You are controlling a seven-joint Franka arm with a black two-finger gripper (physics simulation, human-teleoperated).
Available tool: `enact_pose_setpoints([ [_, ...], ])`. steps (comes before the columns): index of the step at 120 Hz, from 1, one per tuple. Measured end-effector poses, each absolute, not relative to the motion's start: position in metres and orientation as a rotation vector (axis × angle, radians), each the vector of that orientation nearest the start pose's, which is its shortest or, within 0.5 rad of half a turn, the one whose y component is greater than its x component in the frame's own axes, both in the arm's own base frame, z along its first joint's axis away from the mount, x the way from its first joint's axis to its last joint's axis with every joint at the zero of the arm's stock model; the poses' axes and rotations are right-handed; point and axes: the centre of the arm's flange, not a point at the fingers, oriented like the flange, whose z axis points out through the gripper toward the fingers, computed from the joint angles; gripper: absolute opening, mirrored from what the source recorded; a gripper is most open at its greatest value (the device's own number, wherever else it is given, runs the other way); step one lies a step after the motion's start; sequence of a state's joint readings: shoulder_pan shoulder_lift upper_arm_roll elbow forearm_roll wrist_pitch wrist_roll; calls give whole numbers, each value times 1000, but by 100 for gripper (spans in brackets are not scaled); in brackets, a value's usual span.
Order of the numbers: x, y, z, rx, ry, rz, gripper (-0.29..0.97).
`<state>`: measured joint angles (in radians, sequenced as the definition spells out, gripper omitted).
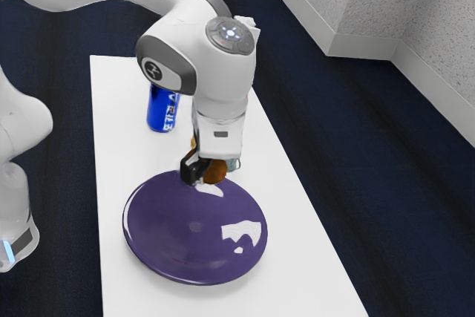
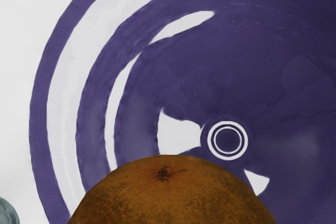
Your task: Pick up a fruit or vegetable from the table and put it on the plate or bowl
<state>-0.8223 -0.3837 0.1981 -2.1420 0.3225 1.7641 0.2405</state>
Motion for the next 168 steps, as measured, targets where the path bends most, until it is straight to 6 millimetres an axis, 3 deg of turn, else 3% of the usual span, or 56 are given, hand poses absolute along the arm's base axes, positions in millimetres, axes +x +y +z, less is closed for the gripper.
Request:
enact_pose_setpoints([
  [8,397,-216,546,-2612,1315,-107,26],
  [24,398,-214,553,-2664,1353,-177,26],
  [37,392,-205,551,-2785,1324,-80,26],
  [56,375,-211,552,-2897,1397,38,26],
  [73,385,-199,533,-2970,1405,148,26],
  [92,387,-214,513,-2933,1394,214,26],
  [119,375,-236,497,-2881,1427,254,26],
  [131,373,-239,492,-2876,1419,263,46],
  [144,374,-239,491,-2882,1409,263,57],
  [151,400,-223,499,-2918,1285,226,60],
  [161,460,-189,536,-2961,1016,91,63],
  [168,483,-181,549,-2950,916,40,64],
])
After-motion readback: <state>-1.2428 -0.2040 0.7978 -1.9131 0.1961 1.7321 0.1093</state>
